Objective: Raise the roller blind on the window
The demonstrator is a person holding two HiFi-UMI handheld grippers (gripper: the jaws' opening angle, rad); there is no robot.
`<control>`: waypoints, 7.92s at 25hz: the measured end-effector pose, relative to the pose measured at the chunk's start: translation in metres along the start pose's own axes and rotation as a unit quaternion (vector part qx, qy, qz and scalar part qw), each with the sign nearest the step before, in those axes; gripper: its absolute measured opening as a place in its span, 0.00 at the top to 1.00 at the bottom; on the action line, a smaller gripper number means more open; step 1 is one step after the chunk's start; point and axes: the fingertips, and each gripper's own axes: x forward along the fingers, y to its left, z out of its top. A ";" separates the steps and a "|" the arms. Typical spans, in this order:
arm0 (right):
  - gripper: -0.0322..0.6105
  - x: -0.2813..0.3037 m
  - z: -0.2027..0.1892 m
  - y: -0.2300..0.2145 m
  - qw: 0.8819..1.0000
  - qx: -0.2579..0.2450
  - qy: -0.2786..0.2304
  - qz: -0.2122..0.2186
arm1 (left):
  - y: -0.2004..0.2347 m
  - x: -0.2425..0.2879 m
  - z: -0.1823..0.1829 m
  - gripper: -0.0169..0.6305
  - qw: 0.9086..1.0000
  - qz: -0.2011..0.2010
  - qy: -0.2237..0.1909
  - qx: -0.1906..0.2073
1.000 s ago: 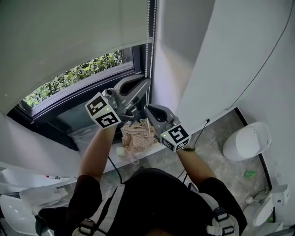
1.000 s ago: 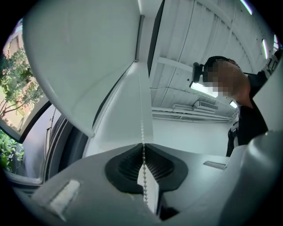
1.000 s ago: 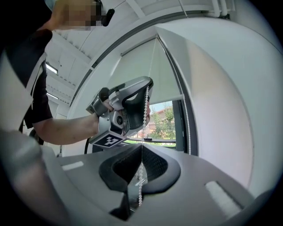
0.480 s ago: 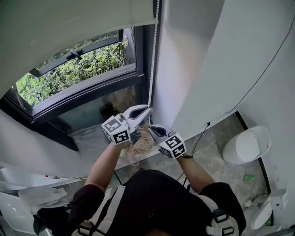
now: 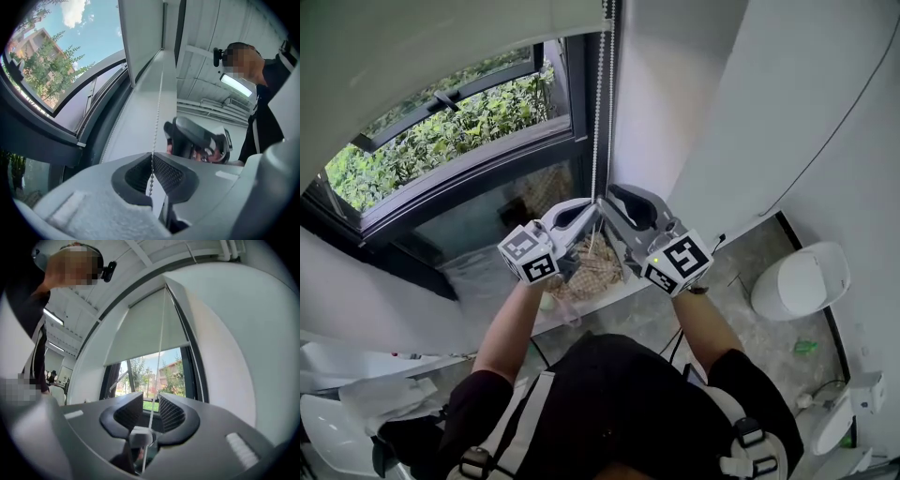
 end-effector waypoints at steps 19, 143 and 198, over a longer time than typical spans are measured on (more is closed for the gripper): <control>0.92 0.049 0.114 -0.014 0.995 -0.017 -0.097 -0.014 | -0.016 -0.008 0.000 0.95 1.000 -0.006 -0.008 0.001; 0.94 0.009 -0.073 -0.008 0.996 0.022 0.087 -0.019 | -0.001 -0.042 -0.148 0.76 0.979 0.011 0.203 -0.009; 0.78 -0.002 -0.012 -0.001 0.999 0.032 0.039 -0.013 | -0.006 0.010 0.011 0.95 1.000 -0.017 0.001 0.014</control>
